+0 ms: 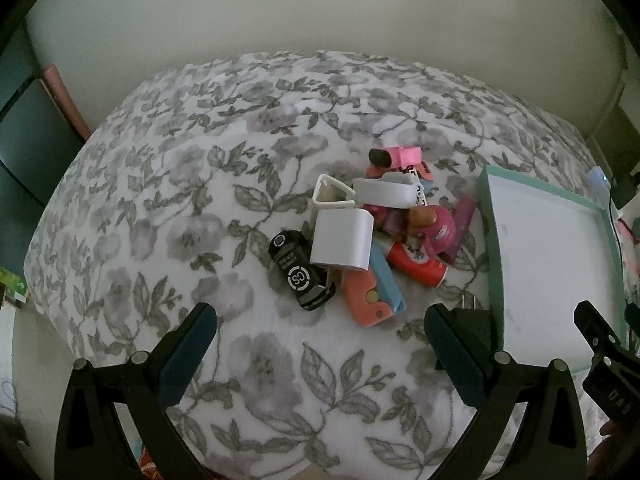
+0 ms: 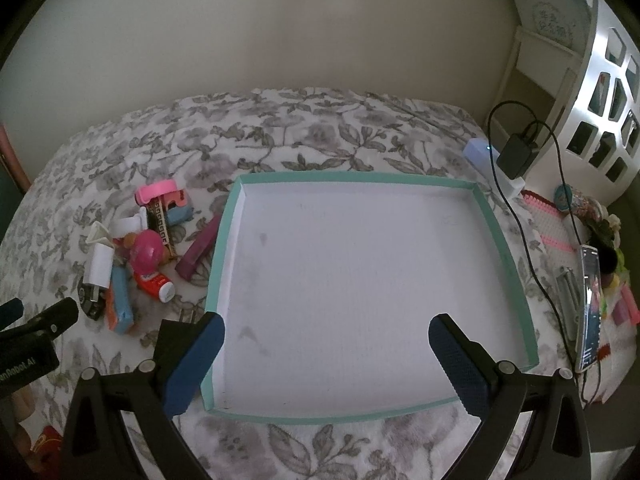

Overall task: Organize rigid objects
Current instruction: 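Move both tools toward the pile of items beside the tray, then grasp the black charger plug with the right gripper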

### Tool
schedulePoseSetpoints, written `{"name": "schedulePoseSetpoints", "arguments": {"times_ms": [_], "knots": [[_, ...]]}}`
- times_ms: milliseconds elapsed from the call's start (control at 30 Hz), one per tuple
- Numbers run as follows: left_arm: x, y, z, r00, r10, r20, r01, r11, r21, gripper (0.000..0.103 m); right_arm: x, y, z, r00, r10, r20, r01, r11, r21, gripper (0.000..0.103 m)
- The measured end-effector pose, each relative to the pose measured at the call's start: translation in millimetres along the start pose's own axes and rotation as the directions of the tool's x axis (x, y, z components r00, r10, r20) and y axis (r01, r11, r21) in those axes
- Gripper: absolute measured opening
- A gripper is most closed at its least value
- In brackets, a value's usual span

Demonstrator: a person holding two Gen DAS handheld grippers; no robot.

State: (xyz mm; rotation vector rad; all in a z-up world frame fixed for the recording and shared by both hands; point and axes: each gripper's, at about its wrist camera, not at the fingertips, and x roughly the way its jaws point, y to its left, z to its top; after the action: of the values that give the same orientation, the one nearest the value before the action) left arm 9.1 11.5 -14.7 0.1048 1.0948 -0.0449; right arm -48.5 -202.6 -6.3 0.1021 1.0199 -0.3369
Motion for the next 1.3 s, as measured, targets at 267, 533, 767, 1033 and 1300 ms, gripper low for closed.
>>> {"name": "schedulePoseSetpoints", "arguments": {"times_ms": [267,533,767,1033,1300], "knots": [[2,0,0,1.000,0.004,-0.016,-0.004,1.000,0.002,0.103,2,1,1,1.000,-0.003,-0.006,0.003,1.000,-0.005,0.103],[3,2,1,0.999,0.029,-0.031,-0.029,1.000,0.003,0.103,3,3,0,1.000,-0.003,-0.007,0.003,1.000,-0.012,0.103],[1,17,4,0.997,0.070,-0.014,-0.071,0.996,-0.058,0.103,-3,14,1,0.994,0.108,-0.003,-0.108,0.994,-0.024,0.103],[6,39,2,0.990,0.121,-0.079,-0.129,0.985,-0.115,0.103,7,52,0,0.956,0.279,-0.090,-0.283,0.958,-0.043,0.091],[19,57,-2,0.986,0.073,-0.147,-0.103,0.973,-0.207,0.103,15,86,-5,0.923,0.342,-0.179,-0.362,0.927,-0.100,0.082]]}}
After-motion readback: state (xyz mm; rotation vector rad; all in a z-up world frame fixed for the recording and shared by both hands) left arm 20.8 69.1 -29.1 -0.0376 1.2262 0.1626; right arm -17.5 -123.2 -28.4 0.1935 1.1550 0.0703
